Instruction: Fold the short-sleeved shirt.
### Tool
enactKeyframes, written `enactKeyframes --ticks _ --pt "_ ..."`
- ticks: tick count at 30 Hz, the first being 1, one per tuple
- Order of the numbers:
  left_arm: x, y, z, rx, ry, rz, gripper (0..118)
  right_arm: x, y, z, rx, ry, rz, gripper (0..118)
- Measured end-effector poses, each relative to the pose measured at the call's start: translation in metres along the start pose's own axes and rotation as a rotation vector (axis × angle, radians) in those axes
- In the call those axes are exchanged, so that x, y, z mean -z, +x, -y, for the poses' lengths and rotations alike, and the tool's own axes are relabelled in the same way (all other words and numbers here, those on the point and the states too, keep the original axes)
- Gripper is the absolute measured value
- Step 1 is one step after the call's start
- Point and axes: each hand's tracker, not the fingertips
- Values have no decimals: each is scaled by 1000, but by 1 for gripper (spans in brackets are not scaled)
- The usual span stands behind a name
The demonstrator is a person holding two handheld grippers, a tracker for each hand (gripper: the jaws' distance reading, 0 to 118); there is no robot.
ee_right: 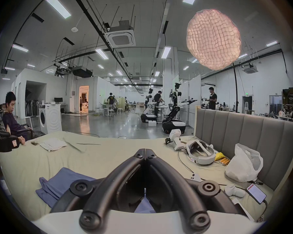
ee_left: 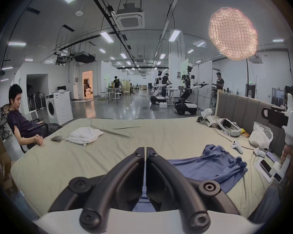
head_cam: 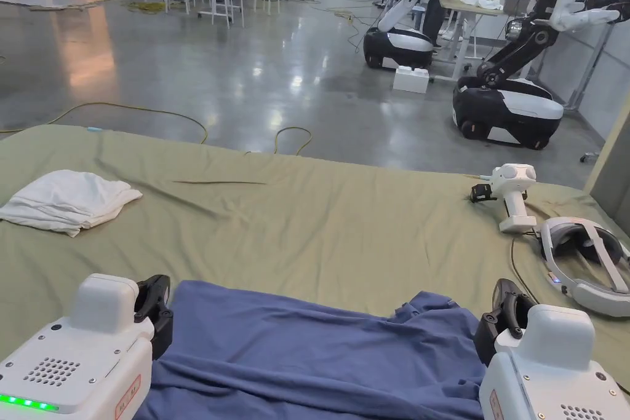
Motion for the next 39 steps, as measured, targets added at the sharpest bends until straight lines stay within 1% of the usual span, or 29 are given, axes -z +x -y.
enactKeyframes --ticks 2,5,9,12,13,14,16,17,18,19,23,28,30,32,34,37,39 --pt "8 -12 9 -31 -68 -14 3 1 2 2 -3 -10 -4 0" --pt "32 -36 27 -86 -237 -29 3 5 5 7 -14 -49 -7 0" --pt "72 -63 59 -139 -507 -33 3 9 9 19 -21 -102 -5 0" --pt "100 -77 81 -179 -643 -26 4 11 11 28 -33 -139 -2 0" --pt "108 -82 89 -185 -683 -27 10 11 12 31 -34 -146 -1 0" --pt "118 -85 94 -189 -716 -23 21 11 13 34 -35 -158 0 0" --pt "135 -88 104 -224 -790 -8 47 13 16 40 -39 -182 3 0" --pt "140 -88 108 -234 -810 4 55 13 17 43 -41 -193 5 0" --pt "147 -88 112 -233 -831 -4 60 13 18 45 -44 -205 7 0" --pt "152 -86 115 -229 -843 -12 61 13 20 47 -46 -214 9 0" --pt "168 -76 134 -185 -960 -64 61 11 27 55 -58 -247 27 0" --pt "157 -53 134 -71 -899 -99 59 8 40 63 -56 -285 49 0" --pt "155 -48 137 -44 -892 -91 49 9 45 65 -57 -298 57 0" --pt "153 -46 135 -34 -884 -72 28 10 51 68 -57 -313 60 0" --pt "149 -49 134 -56 -880 -32 12 14 60 70 -50 -338 74 0" --pt "141 -56 130 -83 -865 -7 10 22 80 75 -28 -411 108 0" --pt "135 -60 128 -94 -853 0 10 31 95 82 -35 -499 111 0"
